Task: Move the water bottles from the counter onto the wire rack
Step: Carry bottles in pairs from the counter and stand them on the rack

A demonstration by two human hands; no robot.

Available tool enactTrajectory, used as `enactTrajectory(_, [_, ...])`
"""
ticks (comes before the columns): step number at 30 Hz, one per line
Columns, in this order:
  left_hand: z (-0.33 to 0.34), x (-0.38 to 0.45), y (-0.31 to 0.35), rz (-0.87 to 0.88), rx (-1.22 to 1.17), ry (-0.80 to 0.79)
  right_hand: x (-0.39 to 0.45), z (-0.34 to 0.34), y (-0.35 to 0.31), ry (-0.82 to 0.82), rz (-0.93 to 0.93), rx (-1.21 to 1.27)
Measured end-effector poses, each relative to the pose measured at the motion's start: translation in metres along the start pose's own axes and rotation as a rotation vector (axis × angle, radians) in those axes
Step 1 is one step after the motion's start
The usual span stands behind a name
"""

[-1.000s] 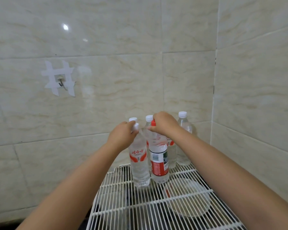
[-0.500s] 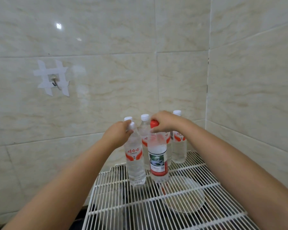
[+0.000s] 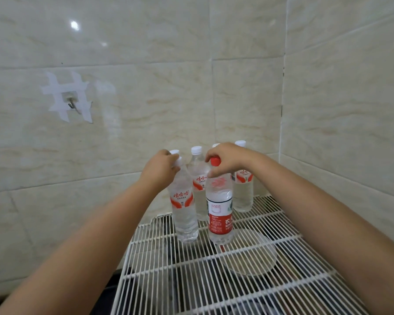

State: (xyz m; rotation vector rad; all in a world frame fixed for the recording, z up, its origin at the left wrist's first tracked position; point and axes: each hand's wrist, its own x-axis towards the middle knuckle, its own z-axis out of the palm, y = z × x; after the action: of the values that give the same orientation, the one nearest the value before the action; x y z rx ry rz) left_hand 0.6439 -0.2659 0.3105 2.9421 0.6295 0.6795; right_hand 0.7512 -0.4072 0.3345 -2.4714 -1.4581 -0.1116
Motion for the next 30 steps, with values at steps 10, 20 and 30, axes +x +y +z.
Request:
enactTrajectory(10, [-0.005, 0.001, 0.009, -0.066, -0.080, 0.010, 0.024, 0.019, -0.015, 0.189, 0.033, 0.045])
enactTrajectory(20, [0.005, 0.007, 0.007, -0.122, -0.247, 0.057, 0.031, 0.040, -0.015, 0.390, 0.108, 0.110])
enactTrajectory(30, [0.010, 0.008, 0.006, -0.147, -0.321, 0.098, 0.032, 0.043, -0.017, 0.396, 0.117, 0.106])
